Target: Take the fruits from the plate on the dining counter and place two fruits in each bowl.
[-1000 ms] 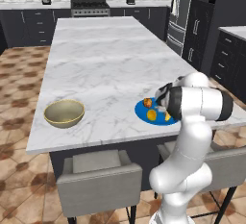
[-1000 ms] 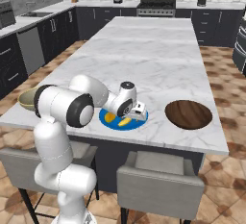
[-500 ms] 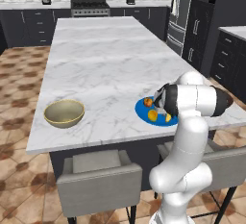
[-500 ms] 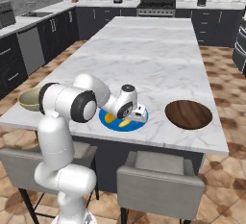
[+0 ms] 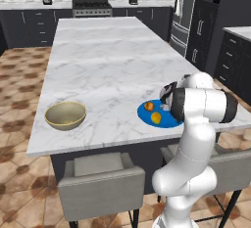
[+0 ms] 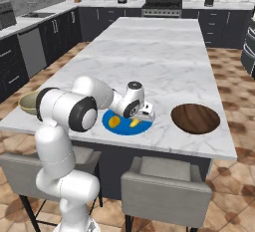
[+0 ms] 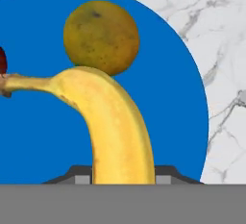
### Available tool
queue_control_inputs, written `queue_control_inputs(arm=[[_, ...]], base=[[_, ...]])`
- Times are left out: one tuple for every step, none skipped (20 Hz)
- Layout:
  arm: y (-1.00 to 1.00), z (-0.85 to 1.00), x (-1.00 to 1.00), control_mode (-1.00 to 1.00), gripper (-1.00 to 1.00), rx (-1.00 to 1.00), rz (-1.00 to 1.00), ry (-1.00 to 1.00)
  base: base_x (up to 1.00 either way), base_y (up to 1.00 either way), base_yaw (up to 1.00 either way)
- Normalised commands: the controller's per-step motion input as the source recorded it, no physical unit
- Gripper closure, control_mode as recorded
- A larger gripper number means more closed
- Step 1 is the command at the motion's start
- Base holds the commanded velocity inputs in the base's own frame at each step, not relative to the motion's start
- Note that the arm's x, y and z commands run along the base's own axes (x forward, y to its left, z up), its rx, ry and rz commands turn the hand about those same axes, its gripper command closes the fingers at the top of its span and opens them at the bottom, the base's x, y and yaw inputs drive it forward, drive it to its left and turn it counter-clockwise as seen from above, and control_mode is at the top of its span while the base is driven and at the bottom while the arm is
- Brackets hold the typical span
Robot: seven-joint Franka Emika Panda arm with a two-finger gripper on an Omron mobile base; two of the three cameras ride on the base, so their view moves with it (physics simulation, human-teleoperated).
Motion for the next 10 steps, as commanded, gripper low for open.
queue_control_inputs(arm=[[-0.31,0.74,-0.1,-1.0,1.0,0.0,-0.01,0.0],[-0.44,0.81,-0.16,-1.0,1.0,0.0,0.0,0.0],[-0.47,0.74,-0.13,-1.0,1.0,0.0,0.0,0.0],[-0.58,0.6,-0.18,-1.0,1.0,0.0,0.0,0.0],[-0.64,0.69,-0.27,-1.0,1.0,0.0,-0.02,0.0],[-0.62,0.68,-0.14,-1.0,1.0,0.0,-0.03,0.0],[-0.56,0.62,0.0,-1.0,1.0,0.0,-0.04,0.0],[-0.56,0.66,0.0,-1.0,1.0,0.0,-0.06,0.0],[-0.61,0.57,0.0,-1.0,1.0,0.0,-0.06,0.0],[-0.63,0.46,0.0,-1.0,1.0,0.0,-0.05,0.0]], base=[[0.0,0.0,0.0],[0.0,0.0,0.0],[0.0,0.0,0.0],[0.0,0.0,0.0],[0.0,0.0,0.0],[0.0,0.0,0.0],[0.0,0.0,0.0],[0.0,0.0,0.0],[0.0,0.0,0.0],[0.0,0.0,0.0]])
